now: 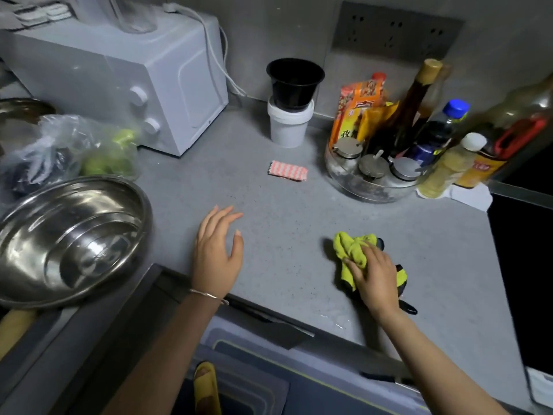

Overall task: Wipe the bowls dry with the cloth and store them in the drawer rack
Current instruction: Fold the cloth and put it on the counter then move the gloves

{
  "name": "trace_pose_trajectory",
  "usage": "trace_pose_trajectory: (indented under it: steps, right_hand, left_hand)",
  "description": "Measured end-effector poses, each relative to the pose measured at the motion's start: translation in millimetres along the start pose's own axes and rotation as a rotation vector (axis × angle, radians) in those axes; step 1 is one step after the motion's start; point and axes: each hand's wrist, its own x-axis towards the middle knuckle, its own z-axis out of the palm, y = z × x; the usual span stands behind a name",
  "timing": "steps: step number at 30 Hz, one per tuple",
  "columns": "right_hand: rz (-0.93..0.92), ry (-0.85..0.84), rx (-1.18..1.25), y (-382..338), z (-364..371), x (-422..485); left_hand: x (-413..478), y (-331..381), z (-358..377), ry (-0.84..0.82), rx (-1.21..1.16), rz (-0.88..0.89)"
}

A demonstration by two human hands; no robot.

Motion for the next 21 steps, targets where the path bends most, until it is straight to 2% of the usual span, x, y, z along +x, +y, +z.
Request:
trace_pose_trajectory:
  steps: [3, 7, 12, 17, 21]
  right_hand:
    - [-0.043, 0.074, 0.072, -28, -8, 4]
    - [-0.111, 0.082, 0.067, -88, 13, -22]
    - [-0.141, -0.021, -0.122, -128, 51, -53]
    - [-0.167, -0.050, -0.160, -99, 46, -70]
    - [-0.103, 0.023, -0.133, -29, 17, -88]
  left_hand:
    - [-8, 0, 5, -0.009, -0.016, -0.013]
    - [-12, 1, 12, -0.033, -0.030, -0.038]
    - [-14, 0, 27, -0.071, -0.035, -0.080]
    - [-25, 9, 48, -0.142, -0.044, -0.117]
    - [-27, 20, 69, -0.178, -0.055, -0.086]
